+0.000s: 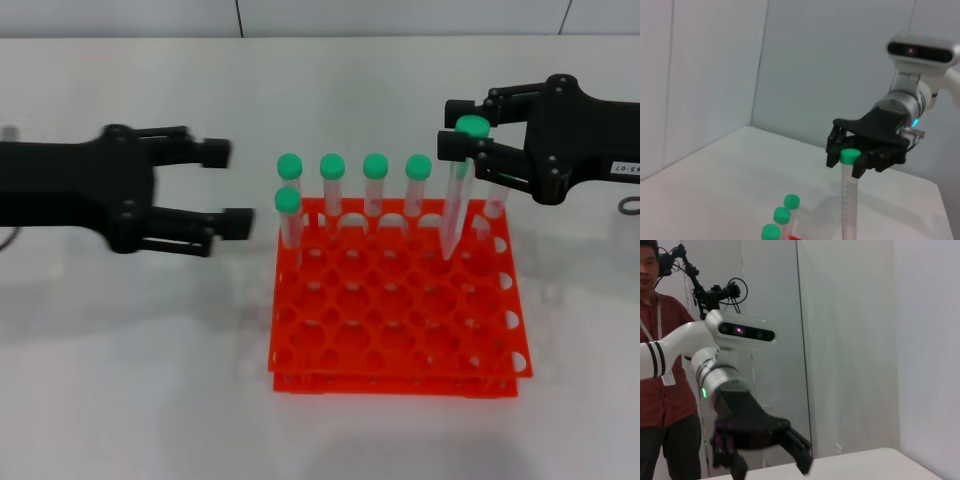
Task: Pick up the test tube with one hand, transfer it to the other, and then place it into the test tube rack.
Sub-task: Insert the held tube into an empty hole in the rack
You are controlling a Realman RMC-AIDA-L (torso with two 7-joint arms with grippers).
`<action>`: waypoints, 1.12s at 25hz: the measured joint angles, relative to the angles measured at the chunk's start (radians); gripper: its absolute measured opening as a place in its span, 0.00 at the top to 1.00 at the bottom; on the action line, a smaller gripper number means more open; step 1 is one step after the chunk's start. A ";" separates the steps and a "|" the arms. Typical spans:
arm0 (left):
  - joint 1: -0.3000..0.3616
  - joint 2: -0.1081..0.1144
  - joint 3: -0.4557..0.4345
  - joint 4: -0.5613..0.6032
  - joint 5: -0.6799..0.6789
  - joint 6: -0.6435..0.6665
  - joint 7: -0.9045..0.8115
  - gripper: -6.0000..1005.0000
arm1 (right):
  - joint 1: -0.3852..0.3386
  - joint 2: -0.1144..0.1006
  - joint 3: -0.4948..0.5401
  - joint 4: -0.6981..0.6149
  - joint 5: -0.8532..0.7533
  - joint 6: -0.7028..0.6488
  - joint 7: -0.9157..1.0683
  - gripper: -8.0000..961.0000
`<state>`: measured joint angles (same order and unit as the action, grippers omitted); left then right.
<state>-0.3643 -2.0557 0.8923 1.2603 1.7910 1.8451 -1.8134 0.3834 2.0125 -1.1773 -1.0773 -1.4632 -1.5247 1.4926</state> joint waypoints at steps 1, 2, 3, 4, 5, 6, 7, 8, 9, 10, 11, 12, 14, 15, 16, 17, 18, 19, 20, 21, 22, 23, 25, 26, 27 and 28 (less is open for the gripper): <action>0.007 0.005 -0.018 0.021 0.004 0.018 -0.028 0.11 | 0.001 0.000 -0.001 0.000 0.000 0.000 0.000 0.71; 0.017 0.012 -0.034 0.044 0.012 0.032 -0.062 0.11 | 0.002 0.000 -0.001 0.001 0.001 0.000 0.000 0.71; 0.025 0.019 -0.043 0.063 0.021 0.040 -0.092 0.11 | 0.003 0.000 -0.002 0.001 0.002 0.000 0.000 0.71; 0.033 0.026 -0.051 0.078 0.034 0.042 -0.116 0.11 | 0.003 0.000 -0.002 0.001 0.002 0.000 0.000 0.71; 0.040 0.032 -0.060 0.092 0.052 0.044 -0.142 0.11 | 0.003 0.000 -0.008 0.001 0.010 0.000 0.000 0.71; 0.047 0.036 -0.073 0.103 0.073 0.045 -0.168 0.11 | 0.003 0.000 -0.009 0.001 0.011 0.000 0.000 0.71; 0.049 0.039 -0.085 0.108 0.091 0.048 -0.185 0.11 | 0.002 0.000 -0.013 0.001 0.015 0.001 0.000 0.71; 0.052 0.042 -0.101 0.112 0.119 0.054 -0.207 0.11 | 0.000 0.000 -0.018 0.001 0.020 0.002 -0.002 0.71; 0.056 0.045 -0.121 0.114 0.150 0.063 -0.221 0.11 | -0.001 0.000 -0.025 0.001 0.026 0.006 -0.004 0.71; 0.063 0.048 -0.140 0.115 0.193 0.072 -0.229 0.11 | -0.001 0.000 -0.031 0.002 0.030 0.011 -0.006 0.71; 0.065 0.049 -0.144 0.115 0.205 0.074 -0.230 0.11 | -0.002 0.000 -0.038 0.002 0.035 0.016 -0.007 0.71; 0.071 0.051 -0.156 0.115 0.241 0.077 -0.232 0.11 | -0.002 0.000 -0.047 0.002 0.040 0.024 -0.008 0.71; 0.080 0.052 -0.172 0.114 0.293 0.077 -0.230 0.11 | -0.001 0.000 -0.070 0.003 0.050 0.043 -0.009 0.71; 0.085 0.051 -0.181 0.112 0.321 0.077 -0.227 0.11 | 0.000 0.000 -0.081 0.003 0.053 0.051 -0.010 0.71; 0.088 0.050 -0.187 0.111 0.346 0.075 -0.222 0.11 | 0.001 0.000 -0.096 0.003 0.057 0.064 -0.011 0.71; 0.091 0.048 -0.191 0.109 0.361 0.074 -0.218 0.11 | 0.001 0.000 -0.096 0.003 0.057 0.064 -0.011 0.71; 0.093 0.047 -0.193 0.108 0.372 0.073 -0.211 0.11 | 0.004 0.001 -0.122 0.004 0.063 0.085 -0.011 0.71; 0.094 0.046 -0.195 0.107 0.380 0.072 -0.202 0.11 | 0.005 0.001 -0.132 0.004 0.068 0.094 -0.012 0.71; 0.096 0.045 -0.196 0.107 0.383 0.071 -0.193 0.11 | 0.006 0.001 -0.141 0.004 0.072 0.101 -0.013 0.71; 0.097 0.044 -0.196 0.107 0.386 0.070 -0.180 0.11 | 0.006 0.001 -0.146 0.004 0.076 0.105 -0.014 0.71; 0.098 0.043 -0.195 0.106 0.387 0.070 -0.169 0.11 | 0.007 0.001 -0.155 0.003 0.085 0.112 -0.016 0.71; 0.097 0.041 -0.194 0.102 0.389 0.069 -0.153 0.11 | 0.007 0.001 -0.163 0.004 0.092 0.118 -0.018 0.71; 0.096 0.036 -0.190 0.096 0.390 0.069 -0.125 0.11 | 0.008 0.001 -0.182 0.004 0.104 0.140 -0.021 0.71; 0.096 0.036 -0.190 0.096 0.390 0.069 -0.125 0.11 | 0.008 0.002 -0.198 0.004 0.111 0.159 -0.022 0.71; 0.096 0.032 -0.189 0.093 0.390 0.069 -0.108 0.11 | 0.009 0.002 -0.211 0.004 0.117 0.176 -0.022 0.71; 0.094 0.025 -0.188 0.078 0.390 0.069 -0.076 0.11 | 0.009 0.002 -0.225 0.004 0.123 0.194 -0.023 0.71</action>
<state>-0.2706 -2.0309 0.7041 1.3381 2.1812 1.9143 -1.8892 0.3925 2.0141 -1.4024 -1.0735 -1.3404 -1.3307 1.4696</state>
